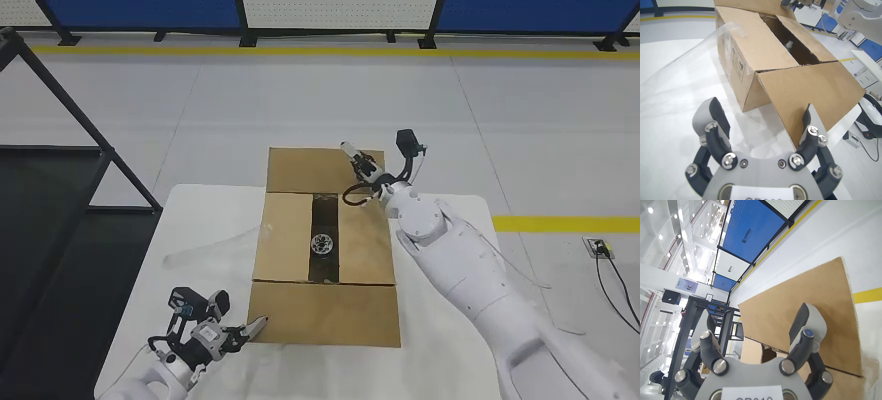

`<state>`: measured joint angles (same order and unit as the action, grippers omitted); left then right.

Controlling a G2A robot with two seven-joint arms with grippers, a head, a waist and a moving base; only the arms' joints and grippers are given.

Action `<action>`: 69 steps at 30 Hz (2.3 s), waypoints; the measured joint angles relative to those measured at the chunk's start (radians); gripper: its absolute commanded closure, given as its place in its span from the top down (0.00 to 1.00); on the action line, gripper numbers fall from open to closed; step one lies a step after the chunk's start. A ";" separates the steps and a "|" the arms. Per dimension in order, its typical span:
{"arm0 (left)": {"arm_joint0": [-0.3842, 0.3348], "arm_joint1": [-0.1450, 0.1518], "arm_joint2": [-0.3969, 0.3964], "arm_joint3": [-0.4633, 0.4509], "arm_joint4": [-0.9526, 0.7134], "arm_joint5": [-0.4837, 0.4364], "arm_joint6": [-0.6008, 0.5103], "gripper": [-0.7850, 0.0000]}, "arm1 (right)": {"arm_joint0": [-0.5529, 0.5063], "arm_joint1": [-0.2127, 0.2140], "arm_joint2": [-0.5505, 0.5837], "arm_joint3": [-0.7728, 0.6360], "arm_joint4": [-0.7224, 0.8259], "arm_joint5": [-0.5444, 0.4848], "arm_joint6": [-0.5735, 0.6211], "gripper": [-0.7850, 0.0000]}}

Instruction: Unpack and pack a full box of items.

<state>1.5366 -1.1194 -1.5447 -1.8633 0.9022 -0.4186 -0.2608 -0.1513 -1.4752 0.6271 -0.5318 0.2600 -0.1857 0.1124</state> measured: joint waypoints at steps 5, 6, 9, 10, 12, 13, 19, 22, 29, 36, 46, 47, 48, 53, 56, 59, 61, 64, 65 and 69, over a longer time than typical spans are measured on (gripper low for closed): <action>-0.002 0.000 0.003 0.003 -0.001 0.004 0.004 1.00 | 0.028 -0.037 -0.010 0.063 -0.010 0.029 0.044 1.00; -0.002 0.000 0.004 0.004 -0.001 0.005 0.005 1.00 | 0.032 -0.043 -0.012 0.073 -0.014 0.033 0.046 1.00; 0.000 0.000 0.003 0.007 -0.004 0.007 0.014 1.00 | 0.043 -0.062 -0.018 0.106 -0.029 0.045 0.054 1.00; 0.001 0.000 0.003 0.008 -0.005 0.008 0.017 1.00 | 0.046 -0.068 -0.018 0.115 -0.031 0.050 0.060 1.00; 0.002 0.000 0.002 0.010 -0.006 0.009 0.022 1.00 | 0.053 -0.081 -0.019 0.134 -0.032 0.060 0.079 1.00; 0.003 0.000 0.002 0.010 -0.007 0.010 0.023 1.00 | 0.056 -0.086 -0.019 0.142 -0.033 0.063 0.086 1.00; 0.007 0.001 0.001 0.009 -0.007 0.011 0.033 1.00 | 0.070 -0.114 -0.016 0.187 -0.043 0.065 0.135 1.00; 0.011 0.001 -0.003 0.005 -0.010 0.009 0.037 1.00 | 0.077 -0.124 -0.011 0.209 -0.044 0.056 0.168 1.00; 0.014 0.003 -0.006 -0.001 -0.009 -0.010 0.027 1.00 | 0.083 -0.134 0.007 0.247 -0.047 0.003 0.258 1.00; 0.006 0.006 0.010 0.011 0.038 -0.017 0.001 1.00 | 0.083 -0.139 0.024 0.260 -0.057 -0.038 0.309 1.00; 0.015 0.007 -0.006 0.024 0.017 -0.023 0.039 1.00 | 0.076 -0.133 0.077 0.261 -0.024 -0.139 0.326 1.00; 0.017 0.008 -0.022 0.024 -0.023 -0.040 0.036 1.00 | 0.074 -0.131 0.085 0.260 -0.017 -0.154 0.331 1.00; 0.018 0.009 -0.035 0.023 -0.049 -0.048 0.035 1.00 | 0.072 -0.130 0.092 0.260 -0.012 -0.166 0.335 1.00; 0.015 0.011 -0.100 0.031 -0.167 -0.005 0.035 1.00 | 0.059 -0.116 0.133 0.255 0.029 -0.238 0.368 1.00; 0.006 0.010 -0.119 0.041 -0.190 0.058 0.035 1.00 | 0.048 -0.105 0.164 0.245 0.064 -0.288 0.405 1.00; -0.012 0.009 -0.109 0.052 -0.133 0.117 0.032 1.00 | 0.033 -0.091 0.195 0.228 0.098 -0.343 0.451 1.00; -0.031 0.007 -0.089 0.066 -0.094 0.153 0.037 1.00 | 0.024 -0.081 0.213 0.212 0.115 -0.374 0.481 1.00; -0.068 0.002 -0.042 0.093 -0.047 0.204 0.040 1.00 | 0.001 -0.063 0.245 0.170 0.151 -0.416 0.570 1.00; -0.084 0.000 -0.025 0.105 -0.031 0.223 0.041 1.00 | -0.009 -0.055 0.258 0.150 0.167 -0.426 0.617 1.00; -0.123 -0.006 0.021 0.140 -0.005 0.248 0.034 1.00 | -0.041 -0.025 0.298 0.081 0.192 -0.431 0.754 1.00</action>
<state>1.4134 -1.1252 -1.5234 -1.7234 0.8970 -0.1702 -0.2266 -0.1924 -1.4998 0.9247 -0.4511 0.4521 -0.6165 0.8660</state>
